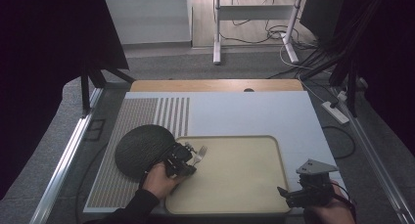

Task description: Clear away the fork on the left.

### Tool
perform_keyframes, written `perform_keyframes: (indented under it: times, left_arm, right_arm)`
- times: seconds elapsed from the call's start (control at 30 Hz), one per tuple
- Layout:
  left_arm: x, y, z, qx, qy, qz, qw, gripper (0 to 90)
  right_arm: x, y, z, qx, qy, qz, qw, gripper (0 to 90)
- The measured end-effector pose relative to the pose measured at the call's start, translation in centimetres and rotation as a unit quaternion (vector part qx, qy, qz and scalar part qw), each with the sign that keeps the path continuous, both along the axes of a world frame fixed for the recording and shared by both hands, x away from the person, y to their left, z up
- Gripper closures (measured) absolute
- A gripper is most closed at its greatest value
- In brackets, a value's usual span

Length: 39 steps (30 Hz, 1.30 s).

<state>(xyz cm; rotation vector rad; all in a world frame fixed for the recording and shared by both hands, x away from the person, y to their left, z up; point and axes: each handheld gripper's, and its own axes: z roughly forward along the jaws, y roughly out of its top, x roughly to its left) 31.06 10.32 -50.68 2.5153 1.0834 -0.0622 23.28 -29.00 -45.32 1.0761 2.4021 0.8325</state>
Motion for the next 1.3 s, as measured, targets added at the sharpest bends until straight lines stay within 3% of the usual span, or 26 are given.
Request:
perform_keyframes:
  times: [0.47,0.57,0.67,0.8,0.83,0.9,1.07,1.3]
  left_arm:
    - [0.8,2.9,-0.1,0.001,0.012,0.044,0.999,88.7]
    - [0.8,3.2,-0.1,-0.008,0.018,0.047,0.9987,88.6]
    - [0.7,3.1,0.2,-0.024,0.01,0.043,0.9987,86.6]
    - [0.5,3.3,0.8,-0.036,-0.014,0.046,0.9982,77.0]
    - [0.5,3.4,1.0,-0.039,-0.017,0.046,0.998,69.4]
    - [0.4,3.6,1.1,-0.044,-0.022,0.047,0.9977,65.6]
    - [0.0,4.1,1.5,-0.058,-0.031,0.047,0.9967,37.6]
    - [-0.9,5.7,2.2,-0.087,-0.049,0.045,0.9939,14.6]
  right_arm:
    - [0.0,0.0,0.0,0.001,-0.001,0.001,1.0,0.0]
    - [0.0,0.0,0.0,0.001,-0.001,0.001,1.0,0.0]
    - [0.0,0.0,0.0,0.001,0.0,0.001,1.0,0.0]
    - [0.0,0.0,0.0,0.001,0.0,0.001,1.0,0.0]
    - [0.0,0.0,0.0,0.001,0.0,0.001,1.0,0.0]
    - [0.0,0.0,0.0,0.002,0.0,0.002,1.0,0.0]
    - [0.0,0.0,0.0,0.002,0.0,0.002,1.0,0.0]
    - [0.0,0.0,0.0,0.004,0.0,0.002,1.0,0.0]
